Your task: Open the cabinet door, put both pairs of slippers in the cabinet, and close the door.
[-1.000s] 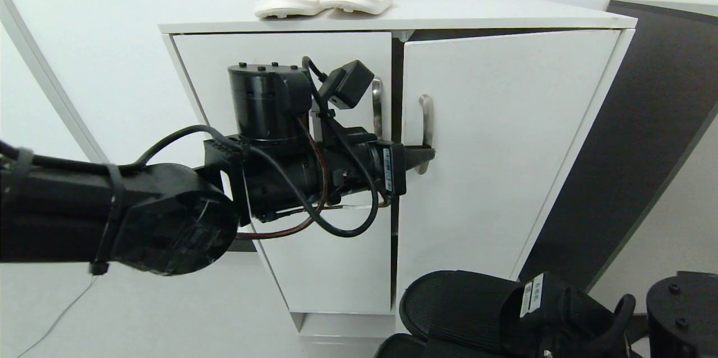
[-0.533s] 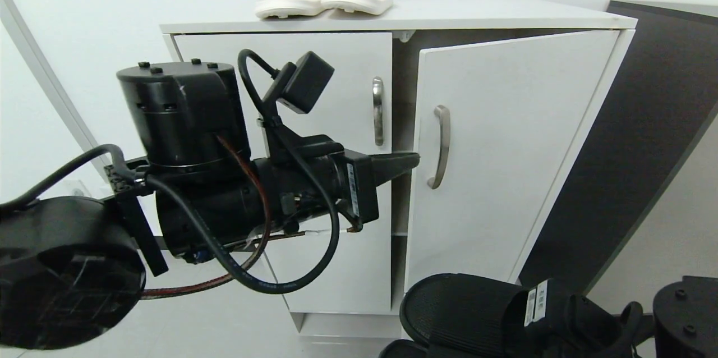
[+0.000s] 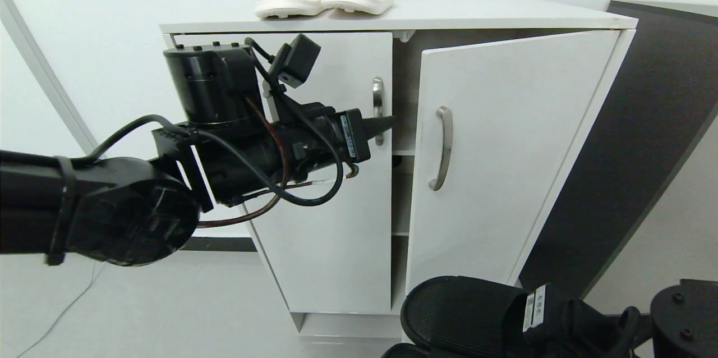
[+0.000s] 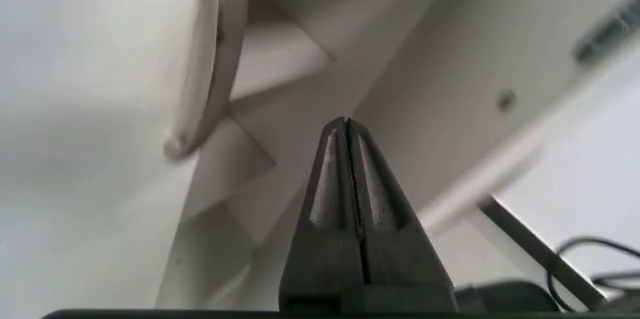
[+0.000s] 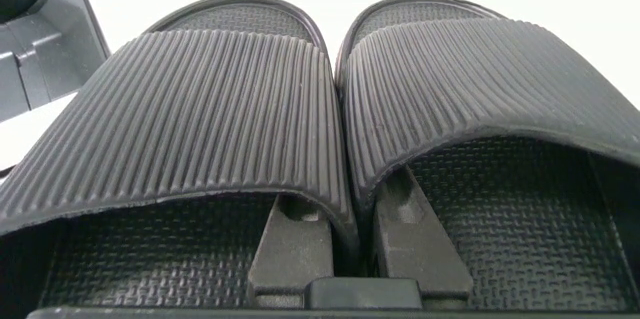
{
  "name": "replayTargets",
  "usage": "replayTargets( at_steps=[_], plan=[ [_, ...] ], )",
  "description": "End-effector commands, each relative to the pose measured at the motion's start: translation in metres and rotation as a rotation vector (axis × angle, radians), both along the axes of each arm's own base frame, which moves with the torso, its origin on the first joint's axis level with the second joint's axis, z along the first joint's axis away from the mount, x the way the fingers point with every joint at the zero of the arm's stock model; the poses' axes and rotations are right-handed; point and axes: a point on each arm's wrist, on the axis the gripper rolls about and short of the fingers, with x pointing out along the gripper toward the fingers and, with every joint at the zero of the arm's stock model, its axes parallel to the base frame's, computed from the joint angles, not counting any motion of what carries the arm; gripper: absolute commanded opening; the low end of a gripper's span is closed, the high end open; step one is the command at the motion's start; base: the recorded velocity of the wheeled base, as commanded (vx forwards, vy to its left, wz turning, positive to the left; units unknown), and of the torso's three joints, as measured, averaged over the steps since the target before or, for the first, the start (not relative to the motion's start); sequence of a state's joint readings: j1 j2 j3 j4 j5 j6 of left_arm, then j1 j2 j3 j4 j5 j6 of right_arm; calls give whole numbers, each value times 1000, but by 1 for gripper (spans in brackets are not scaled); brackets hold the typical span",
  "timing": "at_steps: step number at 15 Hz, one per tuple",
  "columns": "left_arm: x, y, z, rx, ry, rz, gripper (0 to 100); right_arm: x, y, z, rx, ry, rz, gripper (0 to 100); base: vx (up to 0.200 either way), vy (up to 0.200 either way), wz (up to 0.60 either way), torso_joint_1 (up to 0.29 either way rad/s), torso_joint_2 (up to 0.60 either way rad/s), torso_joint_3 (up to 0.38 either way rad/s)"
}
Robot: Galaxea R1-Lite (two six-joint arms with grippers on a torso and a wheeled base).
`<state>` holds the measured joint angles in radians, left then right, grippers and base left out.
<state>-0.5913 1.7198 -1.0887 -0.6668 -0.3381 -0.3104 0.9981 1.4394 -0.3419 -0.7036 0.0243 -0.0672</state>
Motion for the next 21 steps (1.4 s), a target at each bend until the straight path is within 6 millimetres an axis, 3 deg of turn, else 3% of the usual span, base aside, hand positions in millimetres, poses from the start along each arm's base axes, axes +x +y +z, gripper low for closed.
replayTargets(
  at_steps=[1, 5, 7, 9, 12, 15, 18, 19, 21],
  plan=[
    [19, -15, -12, 6, 10, -6, 0, 1, 1, -2, -7, 4, 1, 0, 0, 0, 0, 0, 0, 0],
    [22, -27, -16, -9, 17, -22, 0, 1, 1, -2, -10, 4, -3, 0, 0, 0, 0, 0, 0, 0],
    [19, -27, -16, -7, 18, -25, 0, -3, 3, -2, -11, 7, 17, 0, -200, 0, 0, 2, 5, 0],
    [6, -35, -12, -11, 11, -36, 0, -12, 2, -6, -19, 17, 54, 0, -200, 0, 0, 10, 0, 2],
    [-29, -64, -14, -8, 4, -157, 0, -27, -1, -8, -21, 19, 115, 0, -200, 0, 0, 1, 2, 2],
    [-37, -73, -11, -38, -30, -191, 0, -27, -1, -9, -24, 20, 113, 0, -200, 0, 0, 4, 1, 4],
    [-18, -45, -2, -52, -51, -96, 0, -19, 2, -8, -21, 19, 81, 0, 0, 0, 0, 0, 0, 0],
    [-14, -19, 6, -61, -67, -16, 0, -6, 5, -5, -13, 18, 29, 0, 0, 0, 0, 0, 0, 0],
    [-29, 27, 20, -72, -106, 124, 0, 16, 8, 6, 35, 14, -91, 0, 0, 0, 0, 0, 0, 0]
  ],
)
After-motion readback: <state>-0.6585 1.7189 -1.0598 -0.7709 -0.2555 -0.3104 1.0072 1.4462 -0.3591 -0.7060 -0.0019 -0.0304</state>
